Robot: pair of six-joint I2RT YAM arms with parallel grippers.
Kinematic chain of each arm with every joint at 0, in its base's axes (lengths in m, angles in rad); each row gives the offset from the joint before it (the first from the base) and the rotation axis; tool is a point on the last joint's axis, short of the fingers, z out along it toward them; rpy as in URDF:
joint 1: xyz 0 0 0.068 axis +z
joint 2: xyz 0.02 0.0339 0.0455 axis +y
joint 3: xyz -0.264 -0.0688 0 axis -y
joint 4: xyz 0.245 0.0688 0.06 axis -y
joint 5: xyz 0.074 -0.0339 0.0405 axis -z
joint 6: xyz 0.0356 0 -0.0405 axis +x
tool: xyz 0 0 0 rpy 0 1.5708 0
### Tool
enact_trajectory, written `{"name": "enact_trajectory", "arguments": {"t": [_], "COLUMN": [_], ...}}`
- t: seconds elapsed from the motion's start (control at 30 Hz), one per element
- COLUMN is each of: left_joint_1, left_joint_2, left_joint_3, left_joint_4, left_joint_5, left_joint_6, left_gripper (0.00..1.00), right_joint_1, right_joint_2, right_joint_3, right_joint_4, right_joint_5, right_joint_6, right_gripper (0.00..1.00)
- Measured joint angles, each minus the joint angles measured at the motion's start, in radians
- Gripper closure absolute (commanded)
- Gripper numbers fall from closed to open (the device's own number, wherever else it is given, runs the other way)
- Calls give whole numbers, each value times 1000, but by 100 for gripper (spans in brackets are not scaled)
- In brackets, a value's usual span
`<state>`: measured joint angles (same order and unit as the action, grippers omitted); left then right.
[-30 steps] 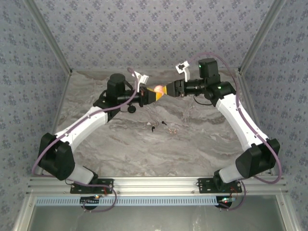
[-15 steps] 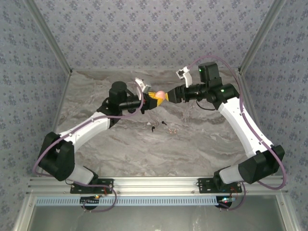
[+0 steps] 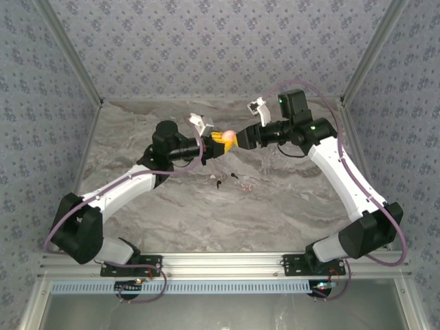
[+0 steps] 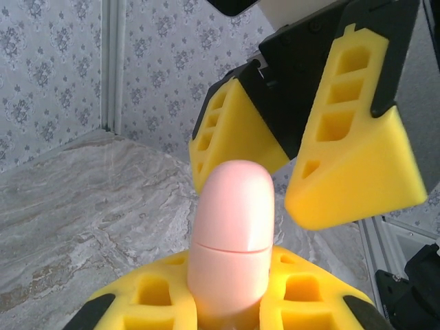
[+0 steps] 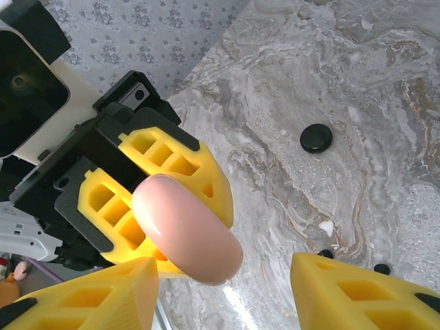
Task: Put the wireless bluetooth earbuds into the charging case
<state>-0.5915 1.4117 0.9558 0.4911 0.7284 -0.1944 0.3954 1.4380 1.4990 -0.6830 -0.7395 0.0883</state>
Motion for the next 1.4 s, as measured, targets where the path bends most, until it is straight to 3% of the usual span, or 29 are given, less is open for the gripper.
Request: {"name": "enact_trajectory", "arguments": {"t": [1.0, 1.4], "left_joint_1": [-31, -29], "left_joint_2": [-5, -60], "left_joint_3": [-23, -73], "left_joint_4": [3, 23], "left_joint_5": [-12, -45], "left_joint_6": [2, -21], "left_gripper": [88, 88], "right_joint_1": [-35, -126], "right_joint_2": [-5, -51], "right_joint_3": [21, -213], "right_joint_4": [1, 2], "right_joint_5": [146, 316], "right_joint_6": [62, 133], "right_gripper": [45, 50]}}
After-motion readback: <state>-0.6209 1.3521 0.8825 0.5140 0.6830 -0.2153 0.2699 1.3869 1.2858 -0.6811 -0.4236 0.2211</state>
